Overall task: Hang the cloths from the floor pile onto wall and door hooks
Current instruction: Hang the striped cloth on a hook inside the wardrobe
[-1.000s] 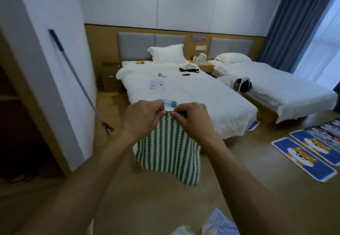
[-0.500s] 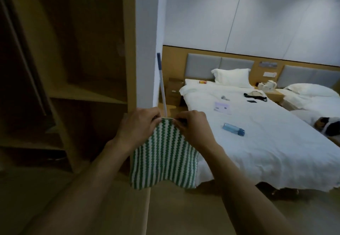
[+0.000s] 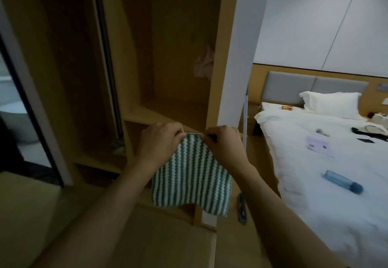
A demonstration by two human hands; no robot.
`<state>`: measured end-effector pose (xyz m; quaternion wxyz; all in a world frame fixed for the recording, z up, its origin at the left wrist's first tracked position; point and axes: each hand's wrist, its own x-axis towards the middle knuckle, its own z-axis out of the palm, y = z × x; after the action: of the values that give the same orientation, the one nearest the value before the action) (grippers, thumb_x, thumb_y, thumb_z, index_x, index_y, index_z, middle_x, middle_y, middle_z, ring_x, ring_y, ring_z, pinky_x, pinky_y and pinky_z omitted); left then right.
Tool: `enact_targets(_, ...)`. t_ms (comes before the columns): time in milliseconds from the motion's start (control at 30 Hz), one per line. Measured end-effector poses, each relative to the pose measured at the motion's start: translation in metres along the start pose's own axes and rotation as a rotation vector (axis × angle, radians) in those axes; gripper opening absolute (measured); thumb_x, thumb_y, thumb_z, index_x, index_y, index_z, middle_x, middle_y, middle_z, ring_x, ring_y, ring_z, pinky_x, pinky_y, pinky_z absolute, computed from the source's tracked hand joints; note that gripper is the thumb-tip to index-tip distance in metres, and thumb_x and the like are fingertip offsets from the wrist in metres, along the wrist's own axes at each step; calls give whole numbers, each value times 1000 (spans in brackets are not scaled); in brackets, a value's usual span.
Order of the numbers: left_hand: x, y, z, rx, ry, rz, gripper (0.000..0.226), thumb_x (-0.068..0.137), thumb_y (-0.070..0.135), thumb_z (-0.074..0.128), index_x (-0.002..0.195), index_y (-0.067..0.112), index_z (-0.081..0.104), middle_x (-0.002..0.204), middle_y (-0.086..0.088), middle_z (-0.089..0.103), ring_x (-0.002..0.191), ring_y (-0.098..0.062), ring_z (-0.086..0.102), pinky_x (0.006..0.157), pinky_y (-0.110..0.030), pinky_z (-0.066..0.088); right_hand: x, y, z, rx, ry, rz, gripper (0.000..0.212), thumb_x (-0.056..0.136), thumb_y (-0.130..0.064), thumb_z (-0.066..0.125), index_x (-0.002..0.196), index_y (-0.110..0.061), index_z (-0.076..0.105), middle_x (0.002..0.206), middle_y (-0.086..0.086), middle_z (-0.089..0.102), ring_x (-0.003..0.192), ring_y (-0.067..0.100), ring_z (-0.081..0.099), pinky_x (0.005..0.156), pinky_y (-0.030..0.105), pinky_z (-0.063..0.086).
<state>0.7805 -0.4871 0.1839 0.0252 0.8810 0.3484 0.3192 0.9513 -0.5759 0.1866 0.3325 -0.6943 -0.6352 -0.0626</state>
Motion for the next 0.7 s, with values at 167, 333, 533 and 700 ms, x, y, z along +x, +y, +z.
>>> enact_targets(167,49,-43,8,116,41,-71,20,95,43,54,81,31,63,71,11,61,65,-7,56,55,-35,51,73,11,42,2,28,-28,17,92,-31,62,84,-20,73,67,-13,56,60,2,50,61,21,39)
enact_targets(333,110,-85,21,126,61,-101,18,95,40,55,86,28,65,76,9,63,70,-11,58,60,-34,50,154,28,73,27,24,-78,20,92,-31,63,82,-17,72,69,-11,61,60,3,53,53,17,39)
enact_targets(533,183,-133,39,118,121,-130,19,96,40,55,89,27,67,75,8,64,67,-10,58,59,-35,51,239,46,97,59,11,-147,19,93,-28,61,86,-16,73,74,-5,66,63,6,57,55,18,42)
enact_targets(700,229,-171,57,106,152,-134,19,96,39,54,91,27,68,76,9,65,66,-9,58,57,-32,49,293,54,121,43,33,-142,15,93,-24,61,86,-18,72,69,-15,56,59,0,51,51,11,32)
